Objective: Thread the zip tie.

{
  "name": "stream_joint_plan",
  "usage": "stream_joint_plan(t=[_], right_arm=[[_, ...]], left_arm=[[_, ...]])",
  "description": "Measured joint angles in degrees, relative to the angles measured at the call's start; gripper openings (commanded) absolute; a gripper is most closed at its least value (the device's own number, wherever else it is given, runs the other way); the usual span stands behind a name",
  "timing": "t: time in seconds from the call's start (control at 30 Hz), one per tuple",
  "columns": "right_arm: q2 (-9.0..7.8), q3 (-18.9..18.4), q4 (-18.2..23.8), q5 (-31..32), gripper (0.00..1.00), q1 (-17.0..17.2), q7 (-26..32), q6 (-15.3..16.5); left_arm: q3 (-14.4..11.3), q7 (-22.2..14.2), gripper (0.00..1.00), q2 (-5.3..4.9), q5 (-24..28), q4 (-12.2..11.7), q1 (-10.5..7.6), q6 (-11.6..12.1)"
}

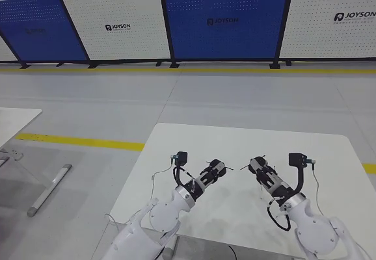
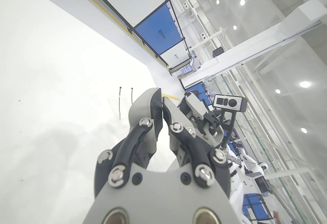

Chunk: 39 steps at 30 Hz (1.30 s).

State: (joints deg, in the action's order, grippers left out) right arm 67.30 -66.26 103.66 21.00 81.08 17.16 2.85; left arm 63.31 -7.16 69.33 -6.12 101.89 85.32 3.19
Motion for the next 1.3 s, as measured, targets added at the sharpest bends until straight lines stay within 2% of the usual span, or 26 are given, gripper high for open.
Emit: stream_joint_plan(t=[0.2,0.4,1.1,1.3], right_arm=[[0.09,0.05,-0.2,-0.02,0.0,0.29,-1.05,-0.08],[0.77,1.34,-0.73,0.52,0.0,2.11,-9.51,1.85],[0.78,1.35,-0.67,0.6,0.0,2.14,-9.57,1.79],[1.63,3.79,-1.43,3.18,0.0,2.71,-16.01,0.78]], left_arm=[[0.0,0.0,0.0,0.0,0.0,0.0,0.0,0.0],[0.0,0.0,0.0,0.0,0.0,0.0,0.0,0.0],[0.0,0.0,0.0,0.0,0.0,0.0,0.0,0.0],[0.0,0.0,0.0,0.0,0.0,0.0,0.0,0.0]])
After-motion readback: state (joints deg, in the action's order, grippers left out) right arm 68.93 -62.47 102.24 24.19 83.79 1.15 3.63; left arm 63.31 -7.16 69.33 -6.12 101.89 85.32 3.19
